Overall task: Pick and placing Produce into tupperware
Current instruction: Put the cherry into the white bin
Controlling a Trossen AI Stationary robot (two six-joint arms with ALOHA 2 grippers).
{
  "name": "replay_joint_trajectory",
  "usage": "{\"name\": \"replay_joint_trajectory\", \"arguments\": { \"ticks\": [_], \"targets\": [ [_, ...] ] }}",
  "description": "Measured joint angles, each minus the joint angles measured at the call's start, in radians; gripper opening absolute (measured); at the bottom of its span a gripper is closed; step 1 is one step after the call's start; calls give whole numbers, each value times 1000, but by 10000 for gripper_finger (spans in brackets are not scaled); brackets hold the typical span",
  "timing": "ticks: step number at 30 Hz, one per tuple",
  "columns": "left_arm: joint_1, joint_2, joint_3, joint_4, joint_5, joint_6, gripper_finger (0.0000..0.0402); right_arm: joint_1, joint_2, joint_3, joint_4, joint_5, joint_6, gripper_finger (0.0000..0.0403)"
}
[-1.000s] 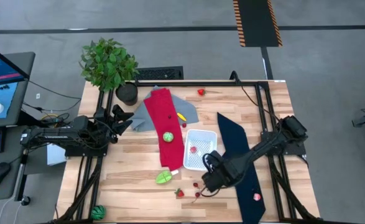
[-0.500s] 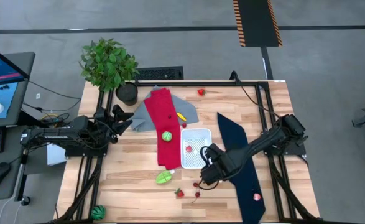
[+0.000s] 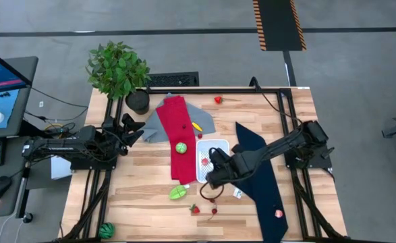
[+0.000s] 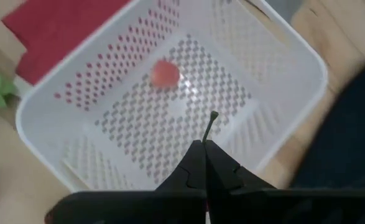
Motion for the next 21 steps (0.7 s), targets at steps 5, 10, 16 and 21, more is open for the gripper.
{"name": "replay_joint_trajectory", "arguments": {
  "ticks": [5,10,16,21],
  "targets": [
    [0,0,0,-1,0,0,196,-41,0,-64,65,-26,-33,10],
    [0,0,0,-1,0,0,196,-47,0,-112,96,-59,-22,10],
    [0,0,0,-1,0,0,196,-25,0,-171,122,-82,23,11],
    [0,0,0,-1,0,0,196,-6,0,-188,122,-84,53,11]
  ]
}}
